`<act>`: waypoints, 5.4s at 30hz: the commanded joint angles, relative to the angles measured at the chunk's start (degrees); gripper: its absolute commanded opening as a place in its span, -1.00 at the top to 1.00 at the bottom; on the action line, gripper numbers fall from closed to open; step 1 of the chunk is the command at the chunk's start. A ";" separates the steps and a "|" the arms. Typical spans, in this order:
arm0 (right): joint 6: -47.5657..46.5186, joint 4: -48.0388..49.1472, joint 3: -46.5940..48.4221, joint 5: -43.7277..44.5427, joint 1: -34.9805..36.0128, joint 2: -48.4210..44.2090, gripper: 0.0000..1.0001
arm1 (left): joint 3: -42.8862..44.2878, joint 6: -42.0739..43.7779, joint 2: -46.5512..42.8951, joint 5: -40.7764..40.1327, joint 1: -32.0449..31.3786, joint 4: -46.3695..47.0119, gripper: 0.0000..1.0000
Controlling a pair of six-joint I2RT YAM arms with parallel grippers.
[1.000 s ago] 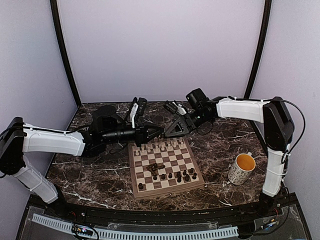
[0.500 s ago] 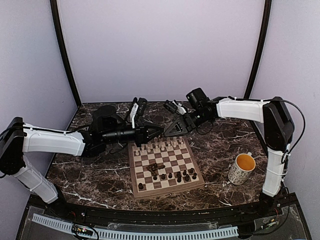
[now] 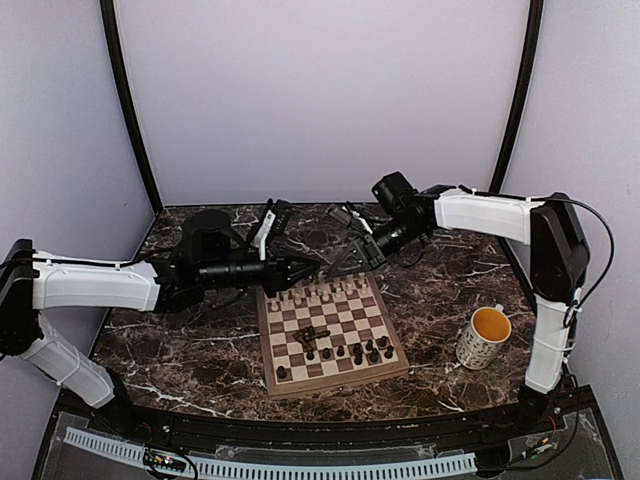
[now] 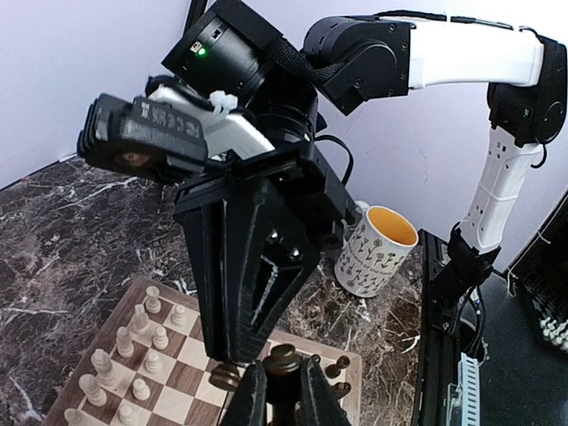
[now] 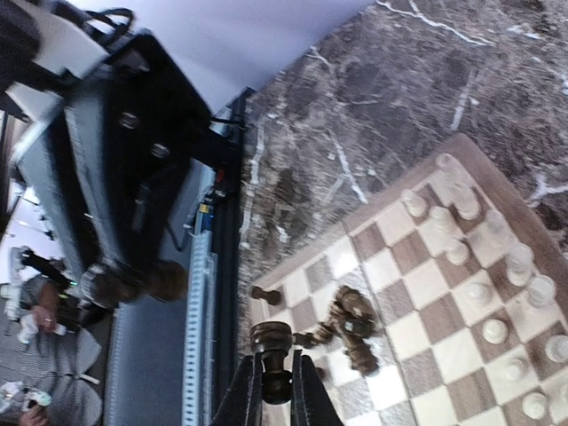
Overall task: Set up the chess pieces on the board
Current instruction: Pass from the left arm to the right, then place the pawn at g7, then pass from the left arm to the right
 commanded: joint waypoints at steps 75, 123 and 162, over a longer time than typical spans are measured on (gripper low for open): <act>-25.79 -31.48 28.91 66.55 35.25 18.85 0.39 | -0.64 8.37 -21.04 -23.01 10.83 -18.60 1.00; -41.15 -26.48 15.79 39.81 18.78 -12.44 0.14 | 7.93 -0.26 6.53 43.95 5.46 -4.95 0.88; -36.82 -23.46 16.53 46.52 22.54 -15.22 0.15 | 5.38 -18.39 10.51 49.49 7.32 14.49 0.90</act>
